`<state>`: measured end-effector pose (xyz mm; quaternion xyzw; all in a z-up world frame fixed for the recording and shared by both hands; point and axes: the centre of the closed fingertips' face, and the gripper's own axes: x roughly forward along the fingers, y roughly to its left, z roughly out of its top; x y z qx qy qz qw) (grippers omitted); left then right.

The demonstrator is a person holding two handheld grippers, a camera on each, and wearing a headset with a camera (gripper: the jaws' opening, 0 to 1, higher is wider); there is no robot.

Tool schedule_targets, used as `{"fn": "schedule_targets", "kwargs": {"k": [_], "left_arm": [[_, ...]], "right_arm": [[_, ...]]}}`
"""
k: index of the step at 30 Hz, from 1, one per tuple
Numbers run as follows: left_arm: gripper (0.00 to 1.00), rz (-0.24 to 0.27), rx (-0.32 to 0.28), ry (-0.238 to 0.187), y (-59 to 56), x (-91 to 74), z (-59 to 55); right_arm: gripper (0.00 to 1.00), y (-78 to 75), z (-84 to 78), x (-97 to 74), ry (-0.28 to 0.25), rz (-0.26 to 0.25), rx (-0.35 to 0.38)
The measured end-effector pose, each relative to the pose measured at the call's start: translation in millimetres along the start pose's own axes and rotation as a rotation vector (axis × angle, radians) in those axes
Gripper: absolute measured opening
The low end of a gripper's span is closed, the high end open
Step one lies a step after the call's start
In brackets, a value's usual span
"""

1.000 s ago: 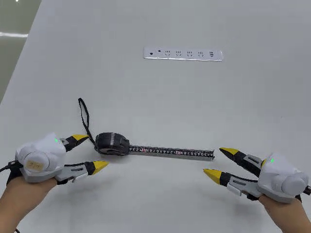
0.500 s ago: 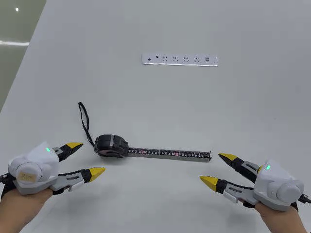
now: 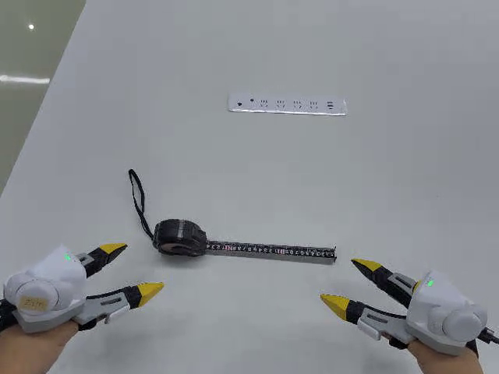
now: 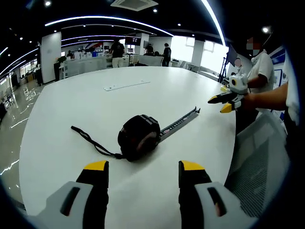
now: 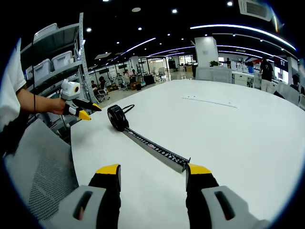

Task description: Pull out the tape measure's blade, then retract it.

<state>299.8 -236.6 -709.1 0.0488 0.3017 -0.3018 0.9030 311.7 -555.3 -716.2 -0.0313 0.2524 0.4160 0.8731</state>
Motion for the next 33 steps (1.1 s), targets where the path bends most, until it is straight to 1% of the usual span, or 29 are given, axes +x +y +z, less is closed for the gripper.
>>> {"fn": "schedule_targets", "kwargs": {"k": [4,8,10,12,13,15,16,19,24,28,30,33], "left_arm": [[0.58,0.005,-0.003,0.004,-2.5,-6.7,-4.6],[0.58,0.010,-0.019,0.000,-6.4,-10.9,-9.6],[0.58,0.013,-0.018,0.003,-8.1,-12.1,-12.0],[0.58,0.016,-0.033,-0.005,-10.0,-14.1,-12.5],[0.58,0.016,-0.051,-0.013,-12.2,-14.7,-12.3],[0.59,0.012,-0.045,-0.007,-15.9,-15.5,-14.9],[0.59,0.021,-0.040,-0.001,-16.1,-16.5,-17.2],[0.60,0.027,-0.069,-0.015,-13.4,-19.7,-20.2],[0.61,0.035,-0.065,-0.009,-15.4,-21.0,-26.8],[0.62,0.045,-0.073,-0.017,-16.9,-23.6,-26.7],[0.62,0.046,-0.075,-0.019,-19.9,-23.7,-27.7],[0.64,0.048,-0.072,-0.011,-21.3,-23.9,-31.2]], "right_arm": [[0.54,1.3,-2.0,-6.8,-0.002,-0.019,-0.005],[0.55,3.1,-4.2,-11.7,-0.007,-0.037,-0.004],[0.55,4.3,-4.9,-13.4,-0.011,-0.039,0.003],[0.55,6.6,-6.1,-15.2,-0.014,-0.042,0.010],[0.55,8.5,-7.6,-15.7,-0.012,-0.042,0.007],[0.55,10.6,-9.8,-16.6,-0.011,-0.040,0.013],[0.55,12.4,-10.9,-17.6,-0.010,-0.041,0.014],[0.55,15.1,-13.5,-20.7,-0.011,-0.047,0.021],[0.56,19.3,-18.0,-23.6,-0.010,-0.050,0.028],[0.57,21.1,-18.9,-25.8,-0.013,-0.056,0.035],[0.57,22.3,-19.8,-26.5,-0.014,-0.057,0.036],[0.58,22.4,-22.5,-27.4,-0.013,-0.060,0.042]]}}
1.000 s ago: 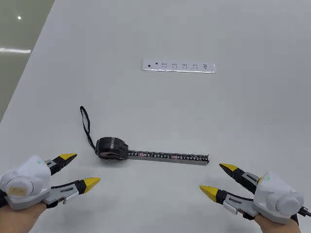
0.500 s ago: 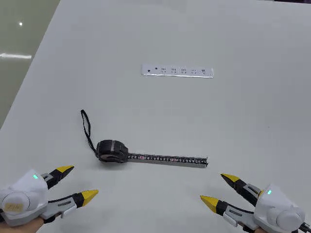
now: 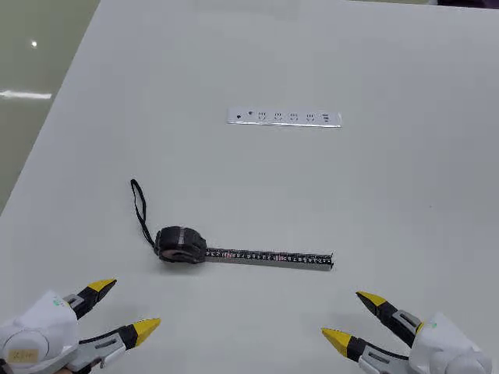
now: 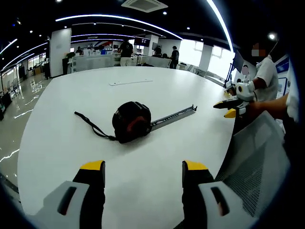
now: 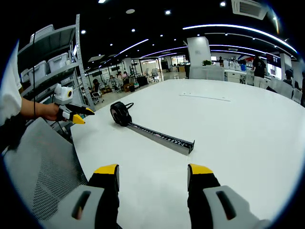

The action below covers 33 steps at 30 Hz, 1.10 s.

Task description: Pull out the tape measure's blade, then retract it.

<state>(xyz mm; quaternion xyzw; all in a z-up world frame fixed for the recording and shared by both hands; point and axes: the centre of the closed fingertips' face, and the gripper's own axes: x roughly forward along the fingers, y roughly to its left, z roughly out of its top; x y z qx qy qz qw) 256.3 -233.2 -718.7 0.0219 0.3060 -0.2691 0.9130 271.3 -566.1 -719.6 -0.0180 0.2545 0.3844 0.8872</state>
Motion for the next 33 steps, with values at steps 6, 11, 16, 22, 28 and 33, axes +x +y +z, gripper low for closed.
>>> {"fn": "schedule_targets", "kwargs": {"k": [6,11,16,22,28,33], "left_arm": [[0.65,-0.001,-0.008,0.000,-3.5,0.2,-4.4],[0.65,0.001,-0.018,-0.001,-3.9,0.0,-5.4],[0.65,0.000,-0.016,0.000,-4.0,0.5,-5.2],[0.65,0.002,-0.010,0.003,-2.4,1.2,-5.3],[0.65,0.003,-0.019,0.004,-3.5,2.1,-6.1],[0.64,-0.004,-0.014,0.012,-5.3,5.4,-4.1]], "right_arm": [[0.60,0.0,-0.4,-3.2,-0.008,-0.010,0.009],[0.60,-0.6,-3.5,-5.1,-0.005,-0.012,0.014],[0.59,0.9,-4.3,-5.7,-0.002,-0.007,0.015],[0.59,0.6,-5.1,-5.6,0.002,-0.006,0.015],[0.59,1.3,-4.2,-3.8,0.004,-0.003,0.013],[0.58,0.9,-3.5,-0.5,0.006,0.002,0.009]]}}
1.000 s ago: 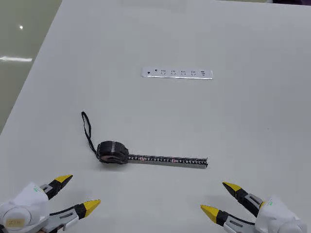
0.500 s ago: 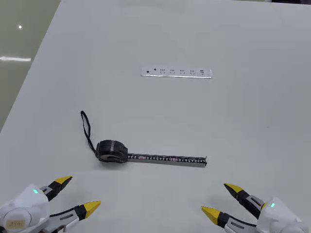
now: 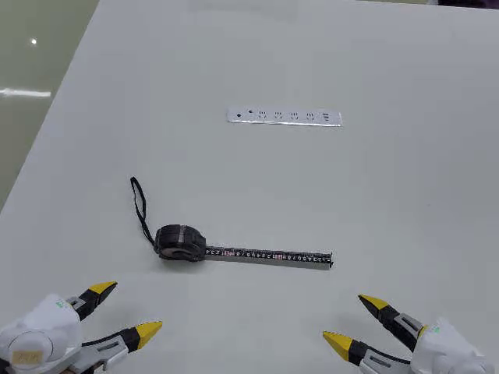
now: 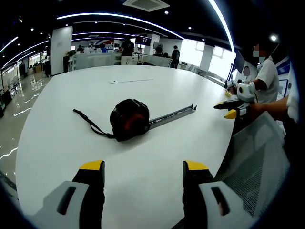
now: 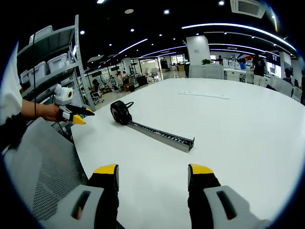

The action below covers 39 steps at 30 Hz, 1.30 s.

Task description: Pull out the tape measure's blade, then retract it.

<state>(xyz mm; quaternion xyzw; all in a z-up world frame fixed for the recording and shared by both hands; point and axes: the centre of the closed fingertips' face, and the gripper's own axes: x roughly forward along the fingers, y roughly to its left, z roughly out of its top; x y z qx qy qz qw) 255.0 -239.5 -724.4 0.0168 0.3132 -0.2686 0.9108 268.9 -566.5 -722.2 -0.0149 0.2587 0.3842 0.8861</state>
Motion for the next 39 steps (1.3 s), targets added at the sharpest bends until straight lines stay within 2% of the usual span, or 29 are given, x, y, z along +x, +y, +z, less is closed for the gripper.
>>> {"fn": "schedule_targets", "kwargs": {"k": [8,24,35,39], "left_arm": [[0.65,0.012,0.007,0.016,3.2,8.8,5.4],[0.66,0.012,-0.019,0.009,-3.8,19.1,16.8],[0.66,0.033,-0.046,0.006,-5.3,26.8,27.0],[0.67,0.042,-0.055,0.013,-7.0,30.9,27.5]], "right_arm": [[0.58,-0.9,0.7,8.3,0.015,0.022,-0.022],[0.57,-4.2,3.4,15.8,0.012,0.033,-0.019],[0.58,-5.2,6.6,18.5,0.004,0.043,-0.023],[0.57,-6.7,8.4,20.0,0.004,0.044,-0.025]]}}
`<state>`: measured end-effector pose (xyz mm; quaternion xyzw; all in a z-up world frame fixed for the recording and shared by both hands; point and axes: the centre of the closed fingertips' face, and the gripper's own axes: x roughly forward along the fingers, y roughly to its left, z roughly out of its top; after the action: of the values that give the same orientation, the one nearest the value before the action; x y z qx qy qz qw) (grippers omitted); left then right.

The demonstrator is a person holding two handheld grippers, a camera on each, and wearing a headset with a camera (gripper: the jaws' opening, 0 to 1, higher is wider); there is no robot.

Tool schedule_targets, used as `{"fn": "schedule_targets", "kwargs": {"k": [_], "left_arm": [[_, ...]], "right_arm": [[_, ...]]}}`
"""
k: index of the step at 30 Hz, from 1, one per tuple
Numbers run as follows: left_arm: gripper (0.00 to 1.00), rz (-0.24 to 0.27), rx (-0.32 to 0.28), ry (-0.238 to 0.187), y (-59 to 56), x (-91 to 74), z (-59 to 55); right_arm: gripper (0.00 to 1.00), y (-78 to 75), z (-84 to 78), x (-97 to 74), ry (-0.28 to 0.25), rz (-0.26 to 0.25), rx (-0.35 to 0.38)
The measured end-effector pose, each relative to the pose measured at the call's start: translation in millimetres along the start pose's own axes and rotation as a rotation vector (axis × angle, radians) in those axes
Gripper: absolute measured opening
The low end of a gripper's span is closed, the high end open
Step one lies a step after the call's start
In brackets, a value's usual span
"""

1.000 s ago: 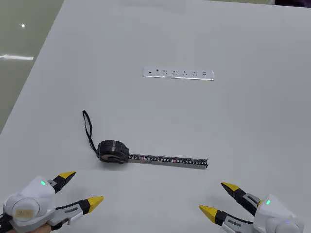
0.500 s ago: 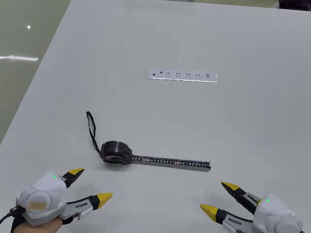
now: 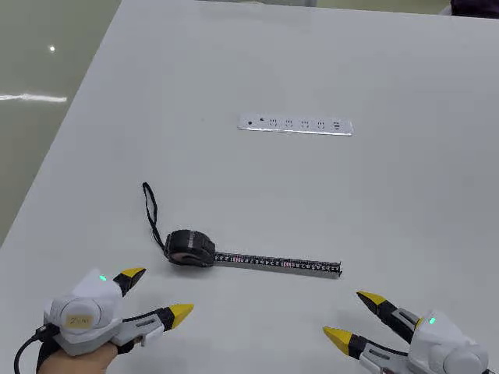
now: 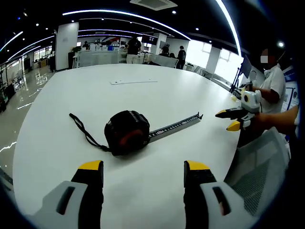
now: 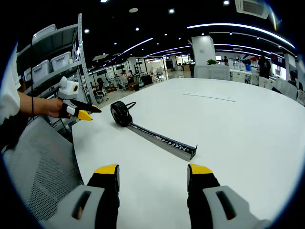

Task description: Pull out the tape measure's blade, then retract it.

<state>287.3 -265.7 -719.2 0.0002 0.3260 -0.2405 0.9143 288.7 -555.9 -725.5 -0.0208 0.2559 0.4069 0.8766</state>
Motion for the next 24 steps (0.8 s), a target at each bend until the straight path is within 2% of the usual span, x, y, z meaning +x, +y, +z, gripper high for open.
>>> {"fn": "schedule_targets", "kwargs": {"k": [6,14,24], "left_arm": [[0.69,0.034,-0.060,-0.002,2.7,4.2,0.9],[0.70,0.048,-0.089,-0.008,0.3,10.9,3.3],[0.73,0.096,-0.131,-0.012,6.2,18.5,4.8]], "right_arm": [[0.57,-3.0,4.6,3.1,-0.008,0.003,-0.004],[0.57,-7.1,7.5,5.5,-0.010,0.005,-0.011],[0.57,-13.2,10.2,10.5,-0.006,0.009,-0.019]]}}
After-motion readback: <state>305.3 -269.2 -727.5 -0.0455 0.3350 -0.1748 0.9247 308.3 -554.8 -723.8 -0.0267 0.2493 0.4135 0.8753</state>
